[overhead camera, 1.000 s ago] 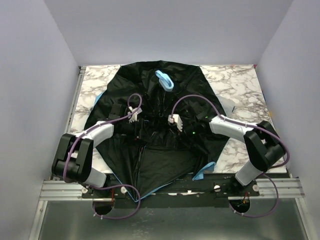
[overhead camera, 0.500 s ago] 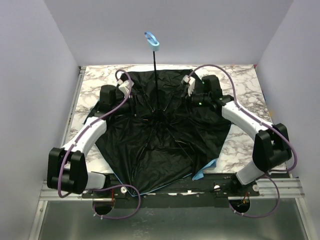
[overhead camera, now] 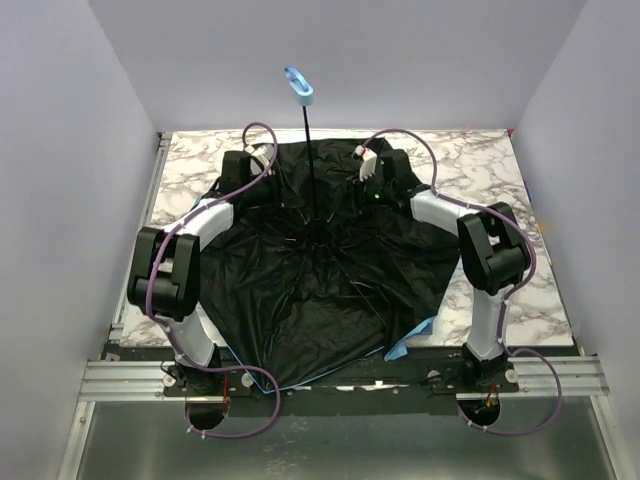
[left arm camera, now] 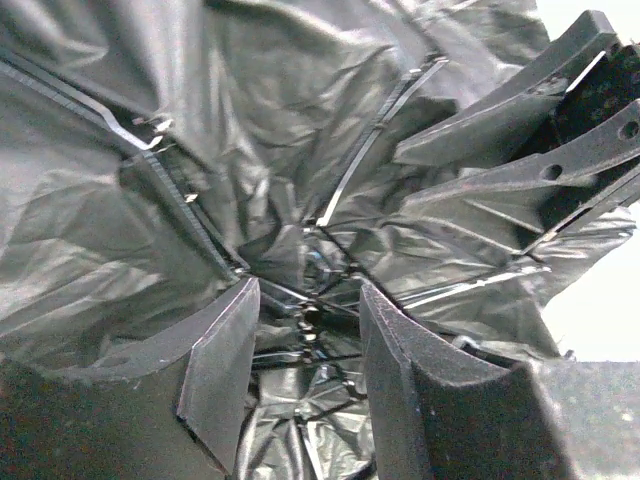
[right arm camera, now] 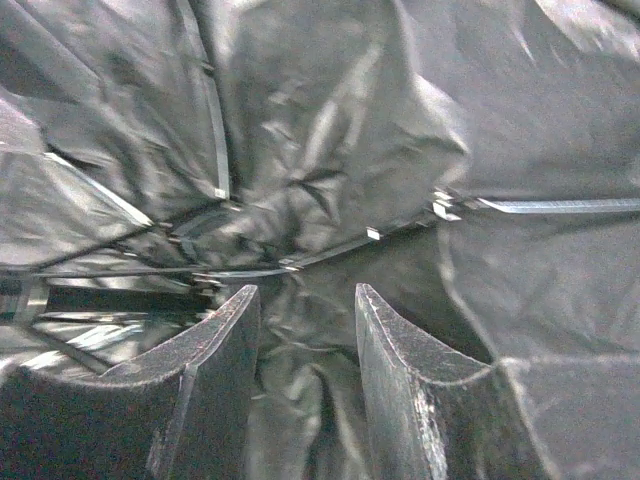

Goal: Open the umbrella

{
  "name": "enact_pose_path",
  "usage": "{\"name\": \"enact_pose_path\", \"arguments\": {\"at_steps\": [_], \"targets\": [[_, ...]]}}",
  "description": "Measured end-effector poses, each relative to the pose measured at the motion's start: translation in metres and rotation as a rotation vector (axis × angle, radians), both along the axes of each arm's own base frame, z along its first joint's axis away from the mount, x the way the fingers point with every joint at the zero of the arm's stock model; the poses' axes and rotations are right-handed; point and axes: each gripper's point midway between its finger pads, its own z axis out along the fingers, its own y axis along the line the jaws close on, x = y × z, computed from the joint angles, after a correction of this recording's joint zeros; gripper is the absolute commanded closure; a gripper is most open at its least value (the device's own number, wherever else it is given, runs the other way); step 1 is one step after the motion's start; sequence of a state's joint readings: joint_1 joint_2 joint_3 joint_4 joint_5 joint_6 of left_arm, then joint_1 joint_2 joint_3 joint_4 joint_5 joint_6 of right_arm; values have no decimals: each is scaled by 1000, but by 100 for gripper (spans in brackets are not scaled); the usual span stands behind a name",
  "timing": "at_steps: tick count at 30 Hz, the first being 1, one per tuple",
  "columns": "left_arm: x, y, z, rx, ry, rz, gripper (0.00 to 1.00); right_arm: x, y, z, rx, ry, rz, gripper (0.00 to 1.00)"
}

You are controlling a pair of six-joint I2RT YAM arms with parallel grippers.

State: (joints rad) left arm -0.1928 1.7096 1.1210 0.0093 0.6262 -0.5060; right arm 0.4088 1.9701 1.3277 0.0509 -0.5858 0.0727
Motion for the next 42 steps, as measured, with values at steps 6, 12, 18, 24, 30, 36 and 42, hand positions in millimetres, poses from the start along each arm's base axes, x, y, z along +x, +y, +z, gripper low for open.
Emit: {"name": "enact_pose_path", "arguments": {"at_steps": [6,12,18,24,30,36,42], "targets": [[1,17,-50,77,156,61,49,14,-43,-49,-84,75,-65,41],[-7,24,-48,85,131,28,33,6,-56,-31,-56,82,-17,23],[-38,19,21,16,-154,-45,20,-16,-35,80,110,-114,106,0],[-50,20,104,8,-565,-88,14,-48,-8,188,275,-390,229,0],[-58,21,100,79,-695,-128,17,-68,41,183,311,-394,348,3],[-63,6,92,151,-775,-175,22,-66,72,173,350,-370,386,25],[-66,-14,83,184,-810,-215,28,-60,81,172,372,-385,368,65]]}}
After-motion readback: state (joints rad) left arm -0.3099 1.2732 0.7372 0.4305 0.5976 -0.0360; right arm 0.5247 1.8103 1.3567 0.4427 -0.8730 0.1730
